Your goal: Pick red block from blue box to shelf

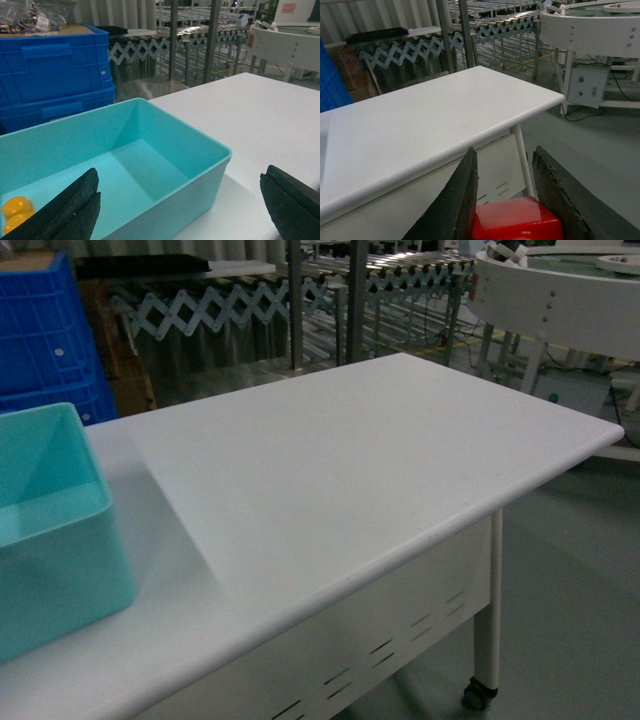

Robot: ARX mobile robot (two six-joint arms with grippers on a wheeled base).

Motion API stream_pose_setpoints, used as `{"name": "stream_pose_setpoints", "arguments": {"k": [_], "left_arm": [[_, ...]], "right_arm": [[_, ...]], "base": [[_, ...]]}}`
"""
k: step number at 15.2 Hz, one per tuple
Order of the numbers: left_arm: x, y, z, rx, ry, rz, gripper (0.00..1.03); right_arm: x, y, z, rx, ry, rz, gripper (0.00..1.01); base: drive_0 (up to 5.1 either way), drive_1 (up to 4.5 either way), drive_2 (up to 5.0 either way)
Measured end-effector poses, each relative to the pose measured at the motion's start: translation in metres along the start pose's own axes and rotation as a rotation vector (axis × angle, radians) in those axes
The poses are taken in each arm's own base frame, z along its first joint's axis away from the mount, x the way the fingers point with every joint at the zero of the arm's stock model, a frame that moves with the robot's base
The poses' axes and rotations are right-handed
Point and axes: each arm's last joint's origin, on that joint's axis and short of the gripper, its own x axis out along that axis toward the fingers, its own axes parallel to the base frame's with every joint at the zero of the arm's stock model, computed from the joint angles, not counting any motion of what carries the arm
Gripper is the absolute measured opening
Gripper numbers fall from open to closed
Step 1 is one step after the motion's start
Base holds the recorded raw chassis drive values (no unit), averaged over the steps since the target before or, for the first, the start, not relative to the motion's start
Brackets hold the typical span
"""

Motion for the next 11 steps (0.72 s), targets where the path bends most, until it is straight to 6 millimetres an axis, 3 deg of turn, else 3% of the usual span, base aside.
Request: {"name": "stream_pose_setpoints", "arguments": {"k": [11], "left_arm": [[0.0,0.0,0.0,0.0,0.0,0.0,0.98]], "right_arm": [[0.0,0.0,0.0,0.0,0.0,0.0,0.28]], "base": [[-1.5,-1.48,-1.5]]}}
